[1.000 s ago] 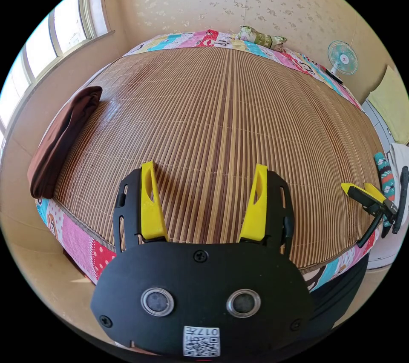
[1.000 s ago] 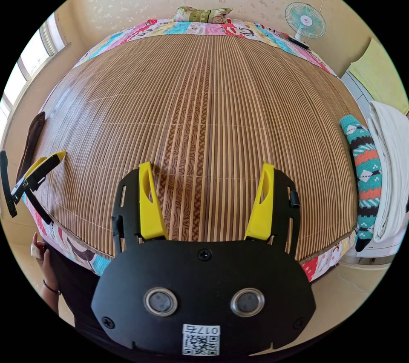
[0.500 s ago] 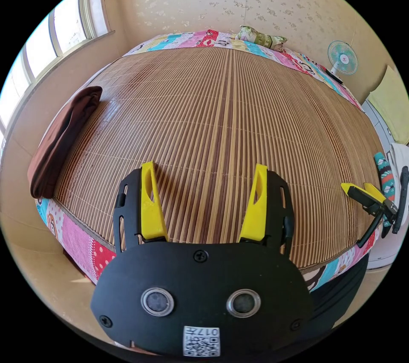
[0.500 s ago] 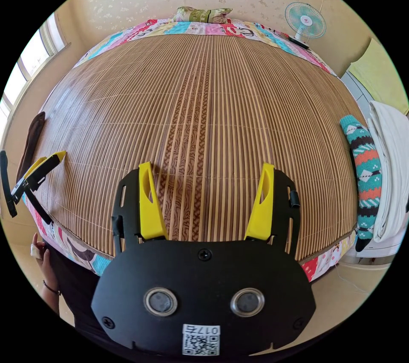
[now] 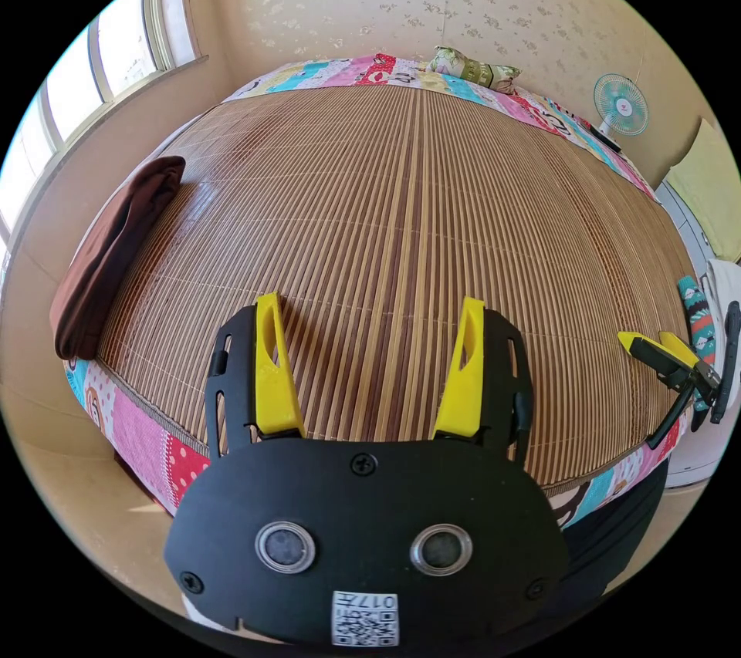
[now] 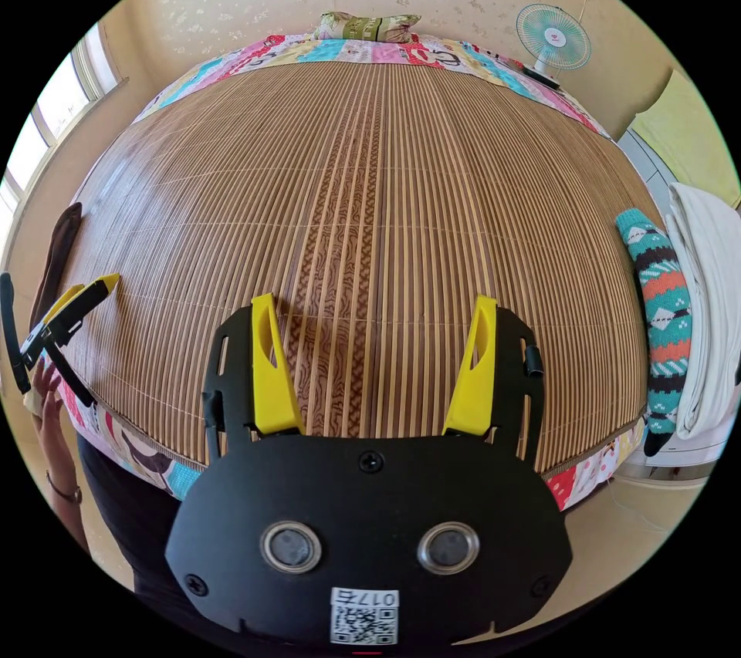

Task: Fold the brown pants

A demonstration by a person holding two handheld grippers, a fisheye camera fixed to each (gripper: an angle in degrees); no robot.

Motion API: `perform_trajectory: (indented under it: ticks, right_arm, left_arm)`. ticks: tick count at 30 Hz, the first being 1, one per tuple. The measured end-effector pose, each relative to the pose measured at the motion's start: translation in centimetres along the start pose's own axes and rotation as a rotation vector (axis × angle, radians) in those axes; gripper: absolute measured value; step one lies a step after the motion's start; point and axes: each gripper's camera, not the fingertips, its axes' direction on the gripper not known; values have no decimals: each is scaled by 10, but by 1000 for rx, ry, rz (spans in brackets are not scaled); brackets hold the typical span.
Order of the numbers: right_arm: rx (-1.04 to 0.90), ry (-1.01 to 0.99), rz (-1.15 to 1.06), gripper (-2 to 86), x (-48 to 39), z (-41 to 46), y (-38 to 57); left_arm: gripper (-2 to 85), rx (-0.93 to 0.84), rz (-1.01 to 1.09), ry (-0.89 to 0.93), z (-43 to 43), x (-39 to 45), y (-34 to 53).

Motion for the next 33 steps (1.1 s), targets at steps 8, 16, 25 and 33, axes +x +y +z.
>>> perform_trajectory:
  ticks: [8, 16, 25, 33]
  right_arm:
    - [1, -1, 0, 320, -4, 1, -17]
    - [2, -1, 0, 320, -5, 0, -37]
    - [3, 0, -1, 320, -2, -3, -60]
    - [-151, -28, -92, 213, 15, -29, -78]
  left_arm:
    - [295, -8, -2, -15, 0, 16, -14]
    - [248, -70, 58, 24, -21, 33, -10]
    - [126, -1, 253, 174, -129, 48, 114]
    - [124, 20, 283, 267, -197, 44, 149]
